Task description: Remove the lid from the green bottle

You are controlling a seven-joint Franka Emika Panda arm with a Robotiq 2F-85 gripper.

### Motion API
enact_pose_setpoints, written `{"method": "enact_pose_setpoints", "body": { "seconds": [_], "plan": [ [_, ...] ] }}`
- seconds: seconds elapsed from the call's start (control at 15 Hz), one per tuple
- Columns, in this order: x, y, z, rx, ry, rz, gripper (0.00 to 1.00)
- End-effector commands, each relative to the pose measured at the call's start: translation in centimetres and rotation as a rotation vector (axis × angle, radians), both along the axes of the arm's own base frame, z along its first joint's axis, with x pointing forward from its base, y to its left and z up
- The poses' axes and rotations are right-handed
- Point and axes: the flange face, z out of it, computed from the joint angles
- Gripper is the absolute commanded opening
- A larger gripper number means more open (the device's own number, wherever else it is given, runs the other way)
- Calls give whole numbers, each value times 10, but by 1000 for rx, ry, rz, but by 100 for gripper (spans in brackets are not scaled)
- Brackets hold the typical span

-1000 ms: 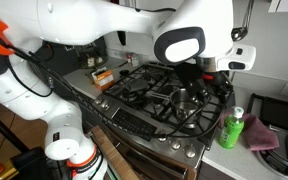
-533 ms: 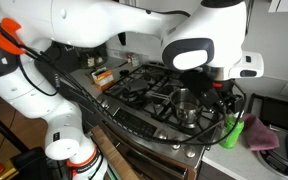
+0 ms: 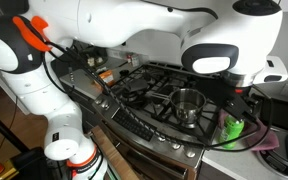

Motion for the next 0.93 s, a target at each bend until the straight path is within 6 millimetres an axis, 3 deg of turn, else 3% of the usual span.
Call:
{"method": "enact_pose_setpoints", "body": {
  "seconds": [0.0, 0.33, 0.6, 0.67, 0.8, 0.87],
  "plan": [
    [9, -18, -7, 26, 19, 56, 100],
    [17, -29, -13, 23, 49, 94, 100],
    [23, -34, -18, 13, 58, 106, 87],
    [23, -35, -19, 13, 60, 106, 80],
    [25, -37, -19, 9, 61, 108, 80],
    [26, -37, -20, 9, 61, 112, 73]
  ]
}}
